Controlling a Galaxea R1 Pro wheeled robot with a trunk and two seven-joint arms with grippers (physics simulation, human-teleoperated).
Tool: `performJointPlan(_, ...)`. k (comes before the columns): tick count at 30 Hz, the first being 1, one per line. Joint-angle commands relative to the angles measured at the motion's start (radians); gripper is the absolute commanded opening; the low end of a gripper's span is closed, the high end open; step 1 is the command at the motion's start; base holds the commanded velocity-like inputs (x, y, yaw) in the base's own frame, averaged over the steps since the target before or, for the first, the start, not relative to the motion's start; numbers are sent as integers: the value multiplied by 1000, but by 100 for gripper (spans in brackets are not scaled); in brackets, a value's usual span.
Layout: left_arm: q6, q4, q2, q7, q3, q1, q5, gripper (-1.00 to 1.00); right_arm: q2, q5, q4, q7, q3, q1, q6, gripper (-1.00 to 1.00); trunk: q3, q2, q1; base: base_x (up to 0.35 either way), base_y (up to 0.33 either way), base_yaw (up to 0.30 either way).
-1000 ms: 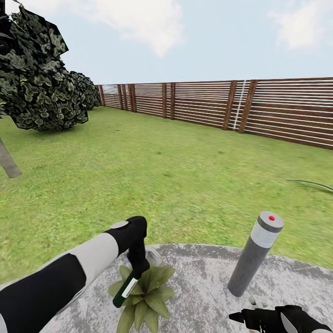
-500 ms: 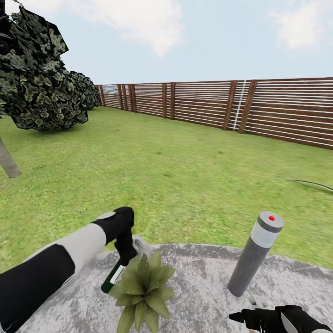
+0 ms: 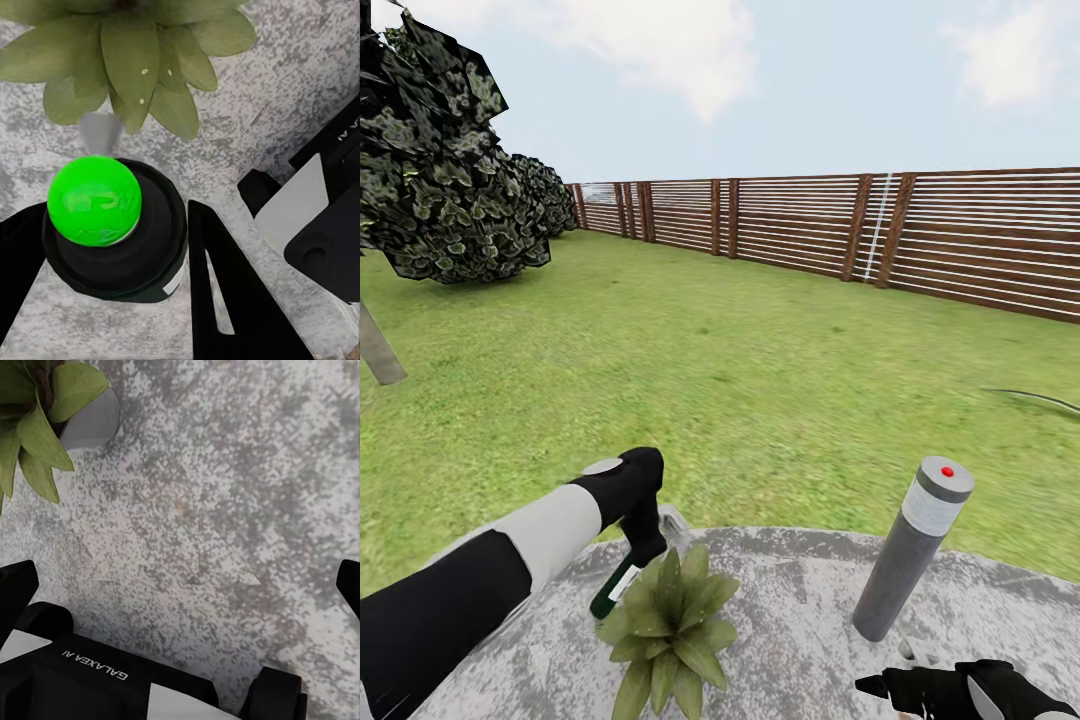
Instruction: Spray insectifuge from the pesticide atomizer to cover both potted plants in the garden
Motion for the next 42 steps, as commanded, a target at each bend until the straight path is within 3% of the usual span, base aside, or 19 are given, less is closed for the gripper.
performJointPlan(1,7,-4,-1,-2,1,0,-10,-100,0,2,-1,3,-8,0,10,100,-1,0,0,0,0,0)
performJointPlan(8,6,-8,-9,9,0,3,-7,-100,0,2,-1,3,-8,0,10,100,-1,0,0,0,0,0)
performJointPlan(12,8,-8,-48,-2,0,83,-3,-100,0,2,-1,3,-8,0,10,100,-1,0,0,0,0,0)
performJointPlan(14,9,-6,-57,-30,0,101,0,-100,0,2,-1,3,-8,0,10,100,-1,0,0,0,0,0)
performJointPlan(18,10,12,-58,-164,0,109,1,-100,0,2,-1,3,-8,0,10,100,-1,0,0,0,0,0)
performJointPlan(23,10,88,-55,-194,1,109,1,-100,1,2,0,3,-8,0,10,100,-1,0,0,0,0,0)
performJointPlan(28,11,102,-23,-196,1,109,2,-100,0,2,0,3,-8,0,10,100,-1,0,0,0,0,0)
performJointPlan(34,12,115,46,-197,5,109,2,-100,1,2,0,3,-8,0,10,100,-1,0,0,0,0,0)
performJointPlan(42,11,120,79,-197,4,109,2,-100,2,2,0,2,-8,0,10,100,-1,0,0,0,0,0)
